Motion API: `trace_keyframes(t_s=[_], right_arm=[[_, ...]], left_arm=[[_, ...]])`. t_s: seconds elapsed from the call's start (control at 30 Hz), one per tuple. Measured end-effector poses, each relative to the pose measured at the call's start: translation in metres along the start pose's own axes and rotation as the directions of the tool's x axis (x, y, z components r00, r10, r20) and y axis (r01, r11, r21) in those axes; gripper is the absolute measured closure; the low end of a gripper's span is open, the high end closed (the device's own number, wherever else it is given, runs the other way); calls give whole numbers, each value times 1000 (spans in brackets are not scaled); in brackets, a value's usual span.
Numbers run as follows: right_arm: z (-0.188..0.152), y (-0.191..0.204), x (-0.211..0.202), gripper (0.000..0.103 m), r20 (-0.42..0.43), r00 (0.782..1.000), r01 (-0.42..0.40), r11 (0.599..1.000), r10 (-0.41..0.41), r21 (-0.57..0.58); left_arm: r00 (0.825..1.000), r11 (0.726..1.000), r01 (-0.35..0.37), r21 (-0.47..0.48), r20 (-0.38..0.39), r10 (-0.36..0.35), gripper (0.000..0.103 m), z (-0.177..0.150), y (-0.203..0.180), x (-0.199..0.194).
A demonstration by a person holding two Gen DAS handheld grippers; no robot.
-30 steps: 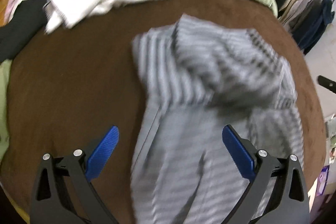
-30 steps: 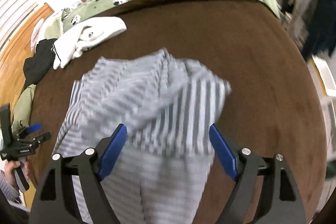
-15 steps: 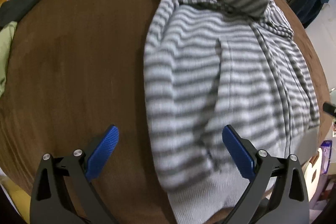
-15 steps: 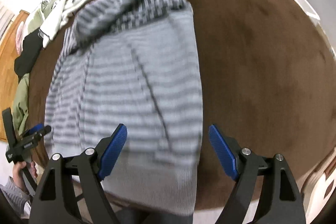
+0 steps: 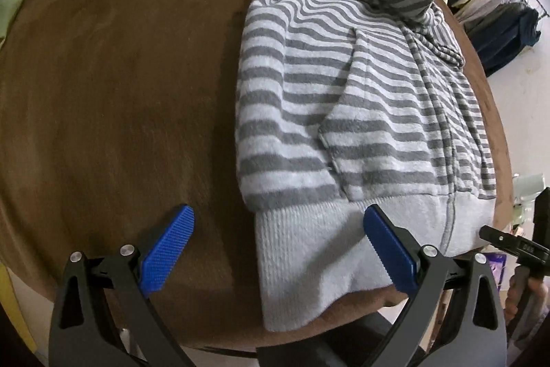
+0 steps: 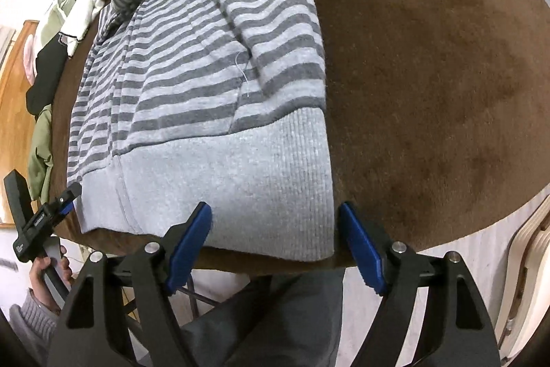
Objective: Fold large clothes
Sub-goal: 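Grasp the grey ribbed hem with both tools and lift it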
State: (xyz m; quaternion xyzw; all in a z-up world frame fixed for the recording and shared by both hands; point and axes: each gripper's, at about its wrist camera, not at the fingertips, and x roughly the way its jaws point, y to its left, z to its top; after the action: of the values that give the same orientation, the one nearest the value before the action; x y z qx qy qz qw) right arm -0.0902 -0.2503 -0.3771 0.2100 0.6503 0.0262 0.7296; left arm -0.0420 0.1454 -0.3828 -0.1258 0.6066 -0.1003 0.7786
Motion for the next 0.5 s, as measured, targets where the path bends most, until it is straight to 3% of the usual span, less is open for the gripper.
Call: trace_keyframes(t_s=[0.13, 0.2, 0.23, 0.3, 0.37, 0.5], right_arm=[[8, -2, -2, 50, -5, 999, -36, 999, 36, 21], [13, 0, -3, 65, -23, 998, -58, 998, 58, 21], [14, 1, -3, 68, -32, 997, -63, 998, 63, 14], [15, 3, -1, 85, -57, 996, -71, 997, 71, -8], [17, 5, 1, 90, -78, 993, -90, 996, 89, -10], [20, 12, -4, 92, -99, 992, -84, 996, 79, -41]], left_arm=[[998, 999, 49, -17, -25, -49, 15, -7, -10, 0], [997, 997, 70, -33, -39, -71, 21, -10, -16, 2], [995, 996, 81, -43, -46, -83, 30, -11, -18, 4], [996, 996, 66, -59, -54, -69, 45, -13, -22, 6], [995, 991, 78, -111, -54, -85, 61, -14, -17, 5], [988, 966, 146, -211, -19, -153, 77, -16, -6, -1]])
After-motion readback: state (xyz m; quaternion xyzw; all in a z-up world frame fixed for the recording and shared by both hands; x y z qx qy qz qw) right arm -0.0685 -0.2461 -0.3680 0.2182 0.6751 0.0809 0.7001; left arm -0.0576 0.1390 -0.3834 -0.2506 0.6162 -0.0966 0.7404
